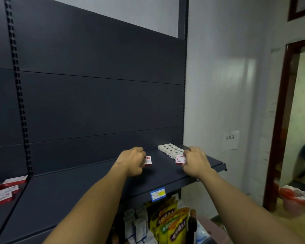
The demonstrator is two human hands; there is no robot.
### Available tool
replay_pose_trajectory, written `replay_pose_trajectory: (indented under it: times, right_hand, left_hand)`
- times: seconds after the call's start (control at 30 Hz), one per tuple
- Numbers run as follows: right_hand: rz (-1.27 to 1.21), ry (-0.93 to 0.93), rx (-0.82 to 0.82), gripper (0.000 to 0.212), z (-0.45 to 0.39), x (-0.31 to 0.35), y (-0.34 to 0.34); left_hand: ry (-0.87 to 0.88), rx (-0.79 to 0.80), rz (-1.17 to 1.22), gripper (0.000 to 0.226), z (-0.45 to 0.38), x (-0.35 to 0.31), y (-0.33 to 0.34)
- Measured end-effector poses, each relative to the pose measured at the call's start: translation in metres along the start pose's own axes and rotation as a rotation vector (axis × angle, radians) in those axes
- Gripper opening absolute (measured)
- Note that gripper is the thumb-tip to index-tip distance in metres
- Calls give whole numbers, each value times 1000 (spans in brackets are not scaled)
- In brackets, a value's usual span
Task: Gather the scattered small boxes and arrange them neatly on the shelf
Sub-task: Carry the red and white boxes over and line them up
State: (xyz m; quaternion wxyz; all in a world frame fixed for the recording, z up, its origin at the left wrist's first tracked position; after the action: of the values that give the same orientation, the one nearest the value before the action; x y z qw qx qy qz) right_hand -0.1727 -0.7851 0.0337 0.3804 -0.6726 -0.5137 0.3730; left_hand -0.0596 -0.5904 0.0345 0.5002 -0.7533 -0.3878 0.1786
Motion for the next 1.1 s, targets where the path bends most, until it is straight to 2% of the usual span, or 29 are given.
replay_pose_trajectory:
  times: [0.33, 0.63, 0.9, 1.1]
  right_hand:
    - [-9, -107, -45, 46, -11, -36, -9]
    - [-48, -186, -50, 50, -34, -35, 21]
    - [-140, -240, -31, 50, -79, -30, 49]
    - [-198, -271, -66, 40, -126, -21, 53]
  left_hand:
    - [-113, -22, 30, 30, -15, -21, 4]
    - [-160, -10, 8, 32, -34, -16, 24]
    - [-206, -3, -25, 31, -57, 15, 43]
    - [-257, -8, -49, 36, -82, 46, 43]
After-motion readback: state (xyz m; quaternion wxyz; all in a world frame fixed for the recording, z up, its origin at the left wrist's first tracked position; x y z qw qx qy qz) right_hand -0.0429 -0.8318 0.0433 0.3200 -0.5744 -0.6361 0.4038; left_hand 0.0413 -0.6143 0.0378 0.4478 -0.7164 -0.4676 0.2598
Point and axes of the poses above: each hand's wrist, its own z-axis away from the middle knuckle, its own y-axis out of the palm, x = y × z, the point moved 7 cm from there along -z, towards the middle knuckle, and after that the axes turned 12 degrees about -y, right-handed, at the moved point
